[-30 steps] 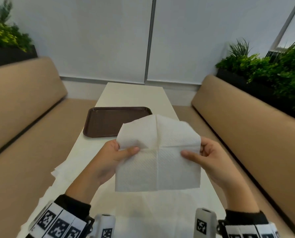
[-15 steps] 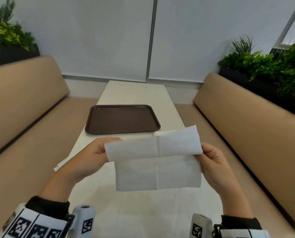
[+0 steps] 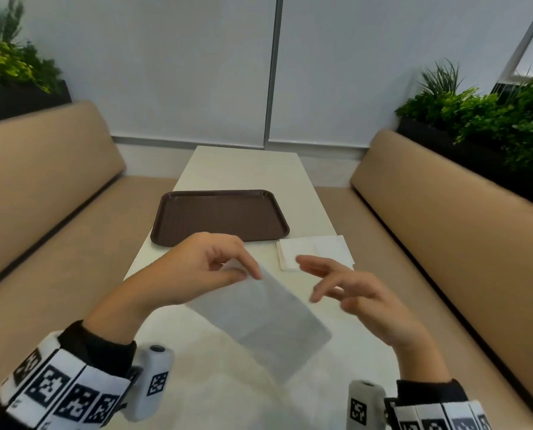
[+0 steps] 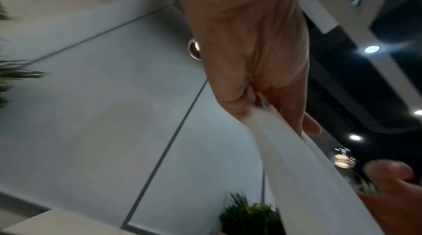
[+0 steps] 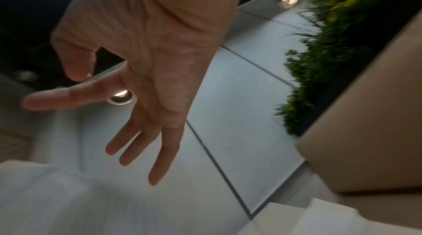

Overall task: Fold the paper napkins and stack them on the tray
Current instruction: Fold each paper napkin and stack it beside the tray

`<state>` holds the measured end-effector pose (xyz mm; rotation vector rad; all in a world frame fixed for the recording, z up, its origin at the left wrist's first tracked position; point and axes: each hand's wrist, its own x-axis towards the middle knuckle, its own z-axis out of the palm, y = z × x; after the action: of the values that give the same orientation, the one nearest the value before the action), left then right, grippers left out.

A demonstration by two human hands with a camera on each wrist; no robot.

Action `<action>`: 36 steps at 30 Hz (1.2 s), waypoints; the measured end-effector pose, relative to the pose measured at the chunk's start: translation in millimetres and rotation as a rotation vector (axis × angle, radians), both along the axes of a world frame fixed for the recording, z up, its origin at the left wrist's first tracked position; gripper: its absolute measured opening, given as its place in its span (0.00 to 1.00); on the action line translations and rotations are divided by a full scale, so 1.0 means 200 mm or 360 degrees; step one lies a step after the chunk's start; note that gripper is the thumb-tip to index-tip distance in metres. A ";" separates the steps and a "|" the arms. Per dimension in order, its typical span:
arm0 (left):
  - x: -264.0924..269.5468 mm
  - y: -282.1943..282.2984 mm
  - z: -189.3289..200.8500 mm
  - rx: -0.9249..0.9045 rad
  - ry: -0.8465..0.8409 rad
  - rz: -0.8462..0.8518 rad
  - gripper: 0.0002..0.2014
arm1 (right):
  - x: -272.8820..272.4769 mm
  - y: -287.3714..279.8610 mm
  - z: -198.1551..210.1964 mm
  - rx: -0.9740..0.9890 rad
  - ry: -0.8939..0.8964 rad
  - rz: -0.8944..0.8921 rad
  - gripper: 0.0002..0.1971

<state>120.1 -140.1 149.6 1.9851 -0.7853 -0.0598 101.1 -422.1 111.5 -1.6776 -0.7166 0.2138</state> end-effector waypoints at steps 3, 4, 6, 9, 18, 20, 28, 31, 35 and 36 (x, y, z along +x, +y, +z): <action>0.04 -0.11 0.07 0.0279 -0.0173 -0.0080 0.13 | 0.07 0.12 0.06 -0.0434 -0.0259 0.0096 0.11; 0.06 -0.14 0.08 0.0339 -0.0205 -0.0078 0.14 | 0.09 0.15 0.08 -0.0500 -0.0281 0.0061 0.09; 0.11 -0.18 0.11 0.0387 -0.0226 -0.0017 0.14 | 0.13 0.15 0.08 -0.0556 -0.0273 -0.0031 0.07; 0.21 -0.18 0.12 0.0235 -0.0152 0.0165 0.14 | 0.22 0.05 0.04 -0.0593 -0.0179 -0.0165 0.08; 0.69 -0.31 -0.26 -0.0239 0.0652 0.0514 0.20 | 0.65 -0.31 -0.15 -0.0481 0.0263 -0.0784 0.02; 0.83 -0.41 -0.37 -0.0302 0.0783 0.0516 0.25 | 0.79 -0.36 -0.21 -0.0389 0.0316 -0.1014 0.06; 1.23 -0.76 -0.76 -0.0161 0.0845 0.0719 0.30 | 1.32 -0.49 -0.52 -0.0761 0.0409 -0.1404 0.20; 1.30 -0.80 -0.87 0.0179 0.0711 0.0724 0.32 | 1.39 -0.50 -0.64 -0.1041 0.0391 -0.1334 0.22; 1.33 -0.83 -0.97 0.0474 0.0624 0.0736 0.33 | 1.43 -0.51 -0.77 -0.1327 0.0298 -0.1260 0.23; 1.33 -0.84 -0.99 0.0538 0.0608 0.0739 0.33 | 1.43 -0.50 -0.79 -0.1401 0.0258 -0.1245 0.22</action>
<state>386.4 -307.4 -47.5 2.3314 -0.0596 -0.3041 386.5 -522.8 -46.9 -2.6009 0.2585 0.1000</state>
